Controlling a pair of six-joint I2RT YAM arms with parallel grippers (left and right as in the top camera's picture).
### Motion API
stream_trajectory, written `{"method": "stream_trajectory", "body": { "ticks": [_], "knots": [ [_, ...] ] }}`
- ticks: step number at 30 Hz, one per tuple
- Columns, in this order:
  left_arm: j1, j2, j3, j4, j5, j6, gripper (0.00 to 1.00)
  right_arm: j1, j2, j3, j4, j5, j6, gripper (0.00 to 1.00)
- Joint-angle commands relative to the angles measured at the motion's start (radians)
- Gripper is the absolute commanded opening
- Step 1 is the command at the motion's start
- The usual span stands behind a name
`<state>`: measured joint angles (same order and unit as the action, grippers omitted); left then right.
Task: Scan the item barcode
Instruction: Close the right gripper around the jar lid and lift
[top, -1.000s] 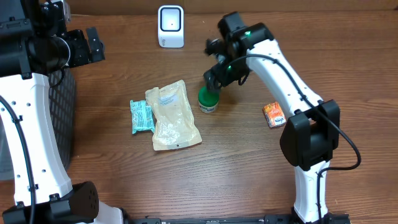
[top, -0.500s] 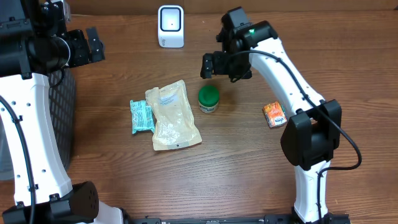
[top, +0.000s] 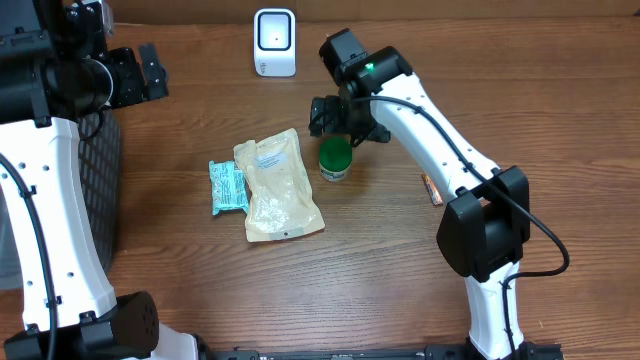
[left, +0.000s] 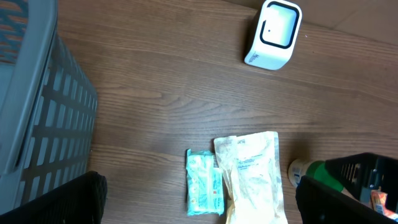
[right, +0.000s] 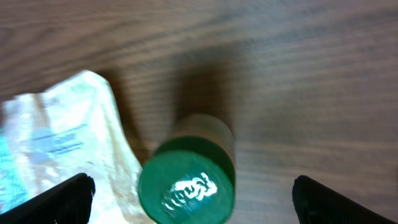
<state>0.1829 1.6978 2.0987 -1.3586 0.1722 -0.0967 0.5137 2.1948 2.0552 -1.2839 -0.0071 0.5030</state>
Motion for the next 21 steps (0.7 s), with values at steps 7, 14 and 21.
{"method": "stream_trajectory", "body": {
  "ticks": [7,14,21],
  "knots": [
    [-0.007,-0.001,-0.003,0.002,0.001,0.023,0.99,0.037,0.082,0.025,-0.040,0.058,0.130,0.96],
    [-0.007,-0.001,-0.003,0.002,0.001,0.023,0.99,0.043,0.100,0.025,-0.020,0.047,0.153,0.90],
    [-0.007,-0.001,-0.003,0.002,0.002,0.023,0.99,0.042,0.102,0.025,-0.061,0.046,0.152,0.77]
  ]
}}
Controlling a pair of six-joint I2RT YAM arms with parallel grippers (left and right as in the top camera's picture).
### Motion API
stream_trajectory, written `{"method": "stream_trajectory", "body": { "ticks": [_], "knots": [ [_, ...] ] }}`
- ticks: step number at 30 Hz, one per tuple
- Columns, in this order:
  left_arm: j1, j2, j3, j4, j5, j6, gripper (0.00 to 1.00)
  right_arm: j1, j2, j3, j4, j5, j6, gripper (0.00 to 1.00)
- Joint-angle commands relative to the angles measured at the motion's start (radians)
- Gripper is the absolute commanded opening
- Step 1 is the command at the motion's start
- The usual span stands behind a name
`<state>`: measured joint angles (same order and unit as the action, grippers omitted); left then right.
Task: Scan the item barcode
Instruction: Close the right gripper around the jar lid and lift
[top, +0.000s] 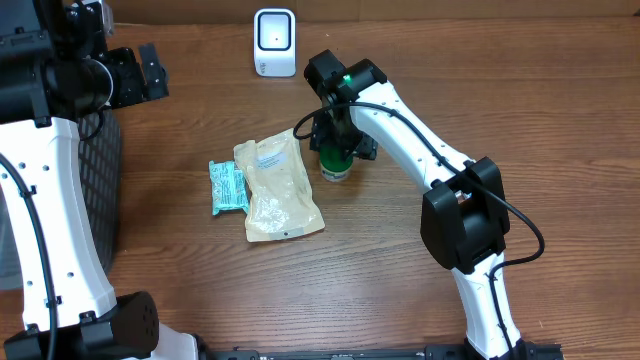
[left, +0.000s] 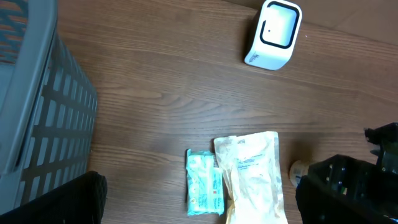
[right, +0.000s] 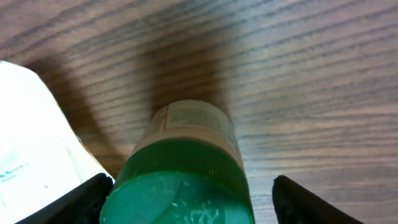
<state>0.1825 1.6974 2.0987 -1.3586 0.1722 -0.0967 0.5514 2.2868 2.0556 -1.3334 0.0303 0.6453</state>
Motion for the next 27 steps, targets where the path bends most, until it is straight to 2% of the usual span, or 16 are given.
{"method": "stream_trajectory", "body": {
  "ticks": [1,6,9,13,16,19,27],
  "knots": [
    [-0.006,-0.001,-0.003,0.002,0.001,0.023,0.99,0.005,0.010,0.025,-0.026,0.007,0.010,0.74],
    [-0.006,-0.001,-0.003,0.002,0.001,0.023,1.00,0.005,0.010,0.025,-0.055,-0.010,0.010,0.63],
    [-0.006,-0.001,-0.003,0.002,0.002,0.023,1.00,0.005,0.010,0.025,-0.067,-0.009,0.007,0.50],
    [-0.006,-0.001,-0.003,0.002,0.001,0.023,1.00,0.003,0.009,0.029,-0.068,-0.010,-0.082,0.44],
    [-0.006,-0.001,-0.003,0.002,0.001,0.023,0.99,0.003,0.003,0.050,-0.069,-0.009,-0.221,0.44],
    [-0.006,-0.001,-0.003,0.002,0.001,0.023,1.00,0.003,-0.016,0.089,-0.069,-0.006,-0.449,0.45],
    [-0.006,-0.001,-0.003,0.002,0.001,0.023,0.99,0.003,-0.055,0.141,-0.071,-0.006,-0.918,0.41]
  ]
}}
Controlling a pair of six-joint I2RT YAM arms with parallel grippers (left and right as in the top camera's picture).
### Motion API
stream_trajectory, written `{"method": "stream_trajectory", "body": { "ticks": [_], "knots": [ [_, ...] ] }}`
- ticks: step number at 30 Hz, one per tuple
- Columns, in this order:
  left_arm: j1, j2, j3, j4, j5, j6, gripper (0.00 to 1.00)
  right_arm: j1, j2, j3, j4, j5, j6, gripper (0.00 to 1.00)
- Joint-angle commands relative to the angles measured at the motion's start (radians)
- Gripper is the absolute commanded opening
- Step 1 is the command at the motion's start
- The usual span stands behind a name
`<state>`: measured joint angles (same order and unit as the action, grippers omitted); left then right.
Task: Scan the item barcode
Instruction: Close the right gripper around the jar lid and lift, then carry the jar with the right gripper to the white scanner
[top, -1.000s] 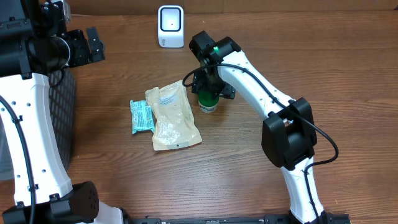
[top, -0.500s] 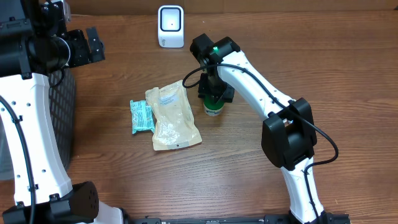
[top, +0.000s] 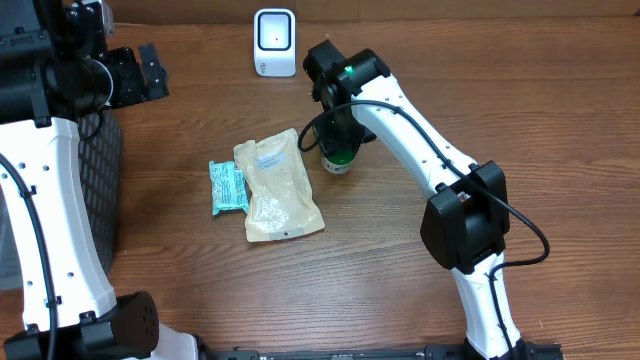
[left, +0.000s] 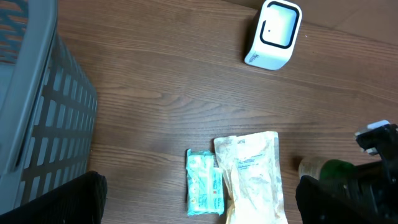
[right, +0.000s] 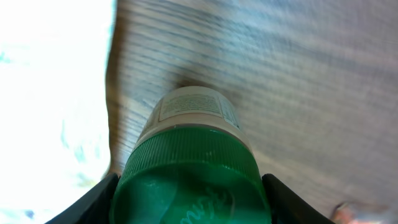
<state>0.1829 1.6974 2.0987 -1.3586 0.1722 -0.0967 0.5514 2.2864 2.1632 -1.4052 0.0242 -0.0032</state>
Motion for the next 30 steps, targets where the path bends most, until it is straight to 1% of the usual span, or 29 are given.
{"method": "stream_trajectory", "body": {
  "ticks": [1,3,5,8,10,14,16,19,22,26,30],
  "knots": [
    [-0.007,-0.001,-0.003,0.002,0.001,0.023,0.99,0.003,-0.055,0.034,-0.002,0.000,-0.311,0.41],
    [-0.007,-0.001,-0.003,0.002,0.001,0.023,0.99,0.003,-0.053,0.031,-0.009,-0.002,-0.404,0.41],
    [-0.007,-0.001,-0.003,0.002,0.001,0.023,0.99,0.003,-0.053,0.024,-0.007,-0.004,-0.453,0.41],
    [-0.007,-0.001,-0.003,0.002,0.001,0.023,1.00,0.003,-0.053,0.013,-0.007,-0.011,-0.457,0.42],
    [-0.007,-0.001,-0.003,0.002,0.001,0.023,0.99,0.002,-0.053,0.003,-0.007,-0.040,-0.416,0.45],
    [-0.007,-0.001,-0.003,0.002,0.001,0.023,1.00,-0.014,-0.051,0.002,-0.004,-0.068,-0.218,0.45],
    [-0.007,-0.001,-0.003,0.002,0.002,0.023,0.99,-0.032,-0.051,0.002,0.000,-0.069,-0.049,0.45],
    [-0.007,-0.001,-0.003,0.002,0.001,0.023,1.00,-0.063,-0.051,0.002,-0.003,-0.071,0.226,0.37],
    [-0.007,-0.001,-0.003,0.002,0.002,0.023,0.99,-0.090,-0.051,0.002,-0.008,-0.071,0.412,0.37],
    [-0.007,-0.001,-0.003,0.002,0.002,0.023,1.00,-0.110,-0.051,0.002,-0.008,-0.075,0.530,0.36],
    [-0.007,-0.001,-0.003,0.002,0.001,0.023,0.99,-0.111,-0.051,0.002,0.006,-0.175,0.537,0.25]
  ]
}}
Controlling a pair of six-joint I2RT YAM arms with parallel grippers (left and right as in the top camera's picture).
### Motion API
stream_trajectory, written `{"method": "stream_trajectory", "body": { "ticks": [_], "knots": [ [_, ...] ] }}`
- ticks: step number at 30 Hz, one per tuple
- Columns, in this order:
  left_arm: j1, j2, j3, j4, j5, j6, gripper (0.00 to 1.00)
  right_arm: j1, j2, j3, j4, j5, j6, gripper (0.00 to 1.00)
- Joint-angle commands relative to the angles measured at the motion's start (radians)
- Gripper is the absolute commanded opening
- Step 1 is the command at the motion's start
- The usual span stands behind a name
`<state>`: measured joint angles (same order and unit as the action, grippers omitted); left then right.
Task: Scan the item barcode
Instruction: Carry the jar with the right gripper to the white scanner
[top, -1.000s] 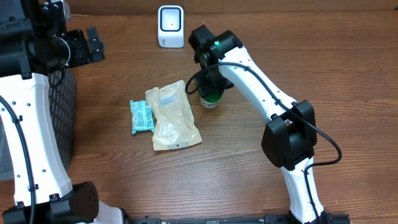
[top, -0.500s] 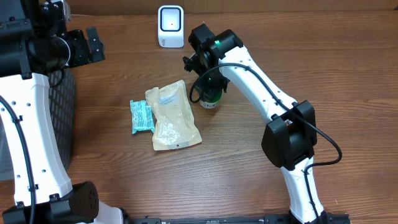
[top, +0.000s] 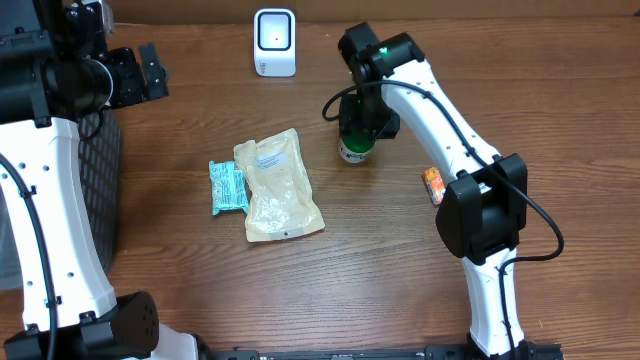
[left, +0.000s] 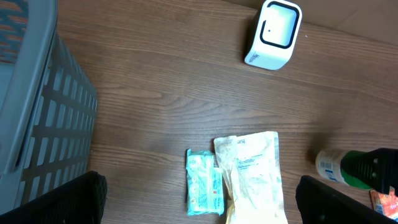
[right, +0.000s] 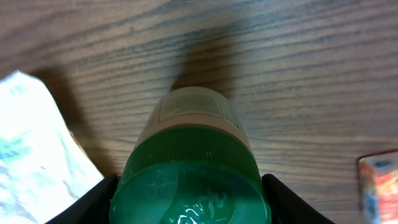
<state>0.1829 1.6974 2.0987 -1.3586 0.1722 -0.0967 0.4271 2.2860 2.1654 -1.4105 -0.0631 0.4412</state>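
A white bottle with a green cap (right: 189, 180) sits between the fingers of my right gripper (right: 186, 208), which is shut on the cap. Overhead, the right gripper (top: 362, 122) holds the bottle (top: 352, 152) tilted, just right of a tan pouch (top: 280, 185); whether its base touches the table cannot be told. The white barcode scanner (top: 274, 42) stands at the back of the table, up and left of the bottle. My left gripper (left: 205, 208) hangs open high over the table's left side, holding nothing.
A teal packet (top: 228, 187) lies against the pouch's left edge. A small orange item (top: 433, 185) lies right of the bottle. A grey slatted basket (left: 37, 112) stands at the table's left edge.
My right gripper, shut on the bottle's cap, has moved the bottle to the right, away from the pouch's edge. The orange item shows again. The left arm has not moved.
My right gripper was open above the upright bottle beside the pouch. Then it was lower, with its fingers on either side of the cap. Then it was shut on the cap, and now holds the bottle further right and tilted.
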Motion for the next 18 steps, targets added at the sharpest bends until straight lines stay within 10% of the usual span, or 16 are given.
{"method": "stream_trajectory", "body": {
  "ticks": [1,18],
  "knots": [
    [-0.007,-0.001,-0.003,0.002,0.001,0.023,1.00,0.012,-0.051,-0.001,0.019,-0.134,0.079,0.22],
    [-0.007,-0.001,-0.003,0.002,0.001,0.023,1.00,-0.163,-0.112,0.003,0.127,-1.309,-0.272,0.20]
  ]
}}
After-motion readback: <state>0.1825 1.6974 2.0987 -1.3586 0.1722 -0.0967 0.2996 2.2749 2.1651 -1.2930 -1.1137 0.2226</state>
